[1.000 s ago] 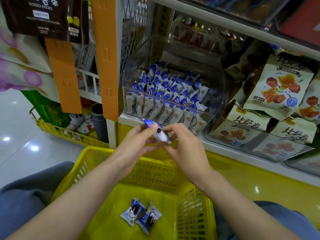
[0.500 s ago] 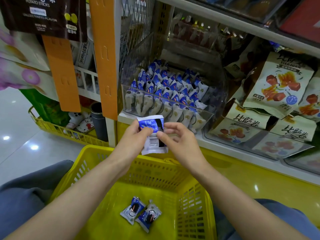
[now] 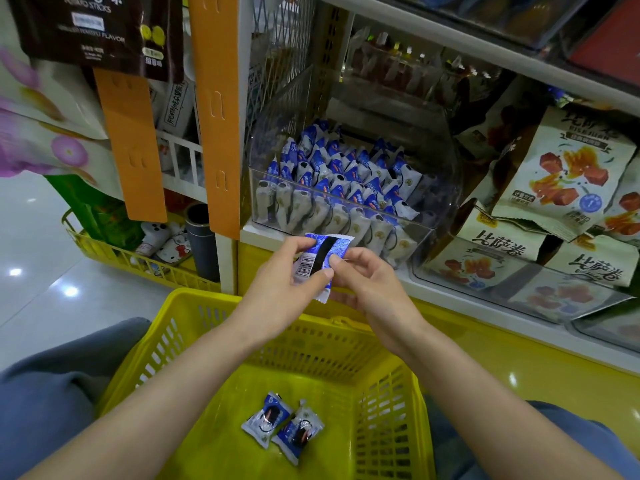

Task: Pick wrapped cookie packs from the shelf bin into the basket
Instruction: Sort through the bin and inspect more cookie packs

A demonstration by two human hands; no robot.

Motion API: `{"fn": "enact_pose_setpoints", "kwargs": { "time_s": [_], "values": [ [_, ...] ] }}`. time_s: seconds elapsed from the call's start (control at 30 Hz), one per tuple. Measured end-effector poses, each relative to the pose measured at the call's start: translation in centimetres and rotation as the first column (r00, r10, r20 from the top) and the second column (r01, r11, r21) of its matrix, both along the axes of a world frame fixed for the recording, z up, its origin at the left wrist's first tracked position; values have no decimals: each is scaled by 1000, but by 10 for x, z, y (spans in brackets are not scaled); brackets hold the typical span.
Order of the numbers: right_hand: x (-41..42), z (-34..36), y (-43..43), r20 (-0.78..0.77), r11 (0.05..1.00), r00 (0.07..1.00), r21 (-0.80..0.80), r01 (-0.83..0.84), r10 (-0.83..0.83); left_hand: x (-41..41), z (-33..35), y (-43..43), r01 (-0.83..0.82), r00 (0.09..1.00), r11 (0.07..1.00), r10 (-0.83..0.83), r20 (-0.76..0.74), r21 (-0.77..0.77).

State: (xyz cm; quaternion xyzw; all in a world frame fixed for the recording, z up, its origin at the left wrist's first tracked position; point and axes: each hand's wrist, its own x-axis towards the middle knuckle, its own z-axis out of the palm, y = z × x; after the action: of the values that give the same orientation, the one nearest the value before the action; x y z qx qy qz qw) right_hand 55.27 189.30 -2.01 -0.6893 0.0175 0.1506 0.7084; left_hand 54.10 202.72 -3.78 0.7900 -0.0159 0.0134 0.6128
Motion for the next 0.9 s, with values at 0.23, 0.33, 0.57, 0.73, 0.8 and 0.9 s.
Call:
{"fn": "enact_pose_setpoints", "kwargs": {
  "time_s": [0.23, 0.33, 0.57, 0.73, 0.8, 0.9],
  "values": [
    [0, -2, 2, -40, 999, 998, 1, -50, 50, -3, 3, -1, 107, 994, 994, -108, -21, -35],
    [1, -4, 2, -27, 1000, 1000, 19, -8, 9, -1, 2, 2, 119, 993, 990, -118, -23, 72],
    [2, -5, 3, 41, 992, 999, -121, 37, -33, 2, 6, 10, 117, 992, 987, -112, -55, 109],
    [1, -2, 3, 63, 989, 996, -132, 71, -63, -2, 6, 5, 121, 992, 987, -119, -32, 107],
    [0, -3, 3, 35, 994, 996, -80, 81, -79, -3, 6, 3, 88, 996, 991, -87, -14, 102],
    [-1, -2, 3, 8, 996, 997, -37, 82, -82, -1, 7, 3, 49, 999, 996, -49, 5, 74]
  ]
}}
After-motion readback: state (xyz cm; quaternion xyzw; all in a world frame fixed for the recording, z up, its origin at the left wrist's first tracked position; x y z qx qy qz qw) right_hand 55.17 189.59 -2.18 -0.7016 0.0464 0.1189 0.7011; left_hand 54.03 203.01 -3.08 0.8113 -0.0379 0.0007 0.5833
